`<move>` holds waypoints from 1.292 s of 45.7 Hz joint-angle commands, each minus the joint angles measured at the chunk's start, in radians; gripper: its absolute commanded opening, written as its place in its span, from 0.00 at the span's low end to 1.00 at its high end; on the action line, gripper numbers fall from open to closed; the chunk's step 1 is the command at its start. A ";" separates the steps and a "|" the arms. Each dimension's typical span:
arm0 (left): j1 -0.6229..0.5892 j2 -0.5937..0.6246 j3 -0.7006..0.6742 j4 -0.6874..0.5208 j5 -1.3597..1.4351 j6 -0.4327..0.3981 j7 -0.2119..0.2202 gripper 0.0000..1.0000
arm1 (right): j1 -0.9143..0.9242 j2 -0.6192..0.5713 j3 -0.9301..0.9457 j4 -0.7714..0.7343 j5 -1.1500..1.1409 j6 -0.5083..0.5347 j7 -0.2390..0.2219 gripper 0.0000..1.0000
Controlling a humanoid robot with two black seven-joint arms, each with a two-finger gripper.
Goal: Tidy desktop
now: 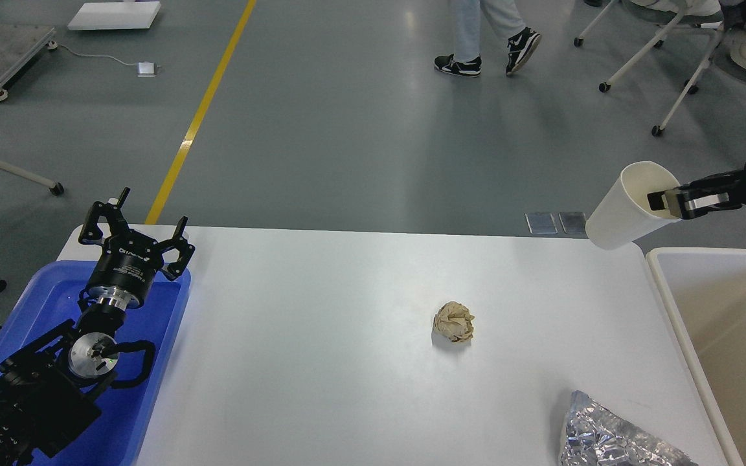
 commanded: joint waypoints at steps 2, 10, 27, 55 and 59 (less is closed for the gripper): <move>-0.001 0.000 0.000 0.000 0.000 0.000 0.000 1.00 | -0.076 -0.066 0.003 -0.082 0.046 -0.083 0.004 0.00; 0.001 0.000 0.000 0.000 0.000 0.000 0.000 1.00 | -0.209 -0.130 0.003 -0.169 0.316 -0.227 0.004 0.00; 0.001 0.000 0.000 0.000 0.000 0.000 0.000 1.00 | -0.395 -0.145 0.001 -0.425 0.718 -0.324 0.013 0.00; 0.001 0.000 0.000 0.000 0.000 0.000 0.000 1.00 | -0.682 0.068 0.004 -0.804 1.320 -0.345 0.018 0.00; 0.001 0.000 0.000 0.000 0.000 0.000 0.000 1.00 | -0.720 0.135 0.016 -0.868 1.386 -0.350 0.018 0.00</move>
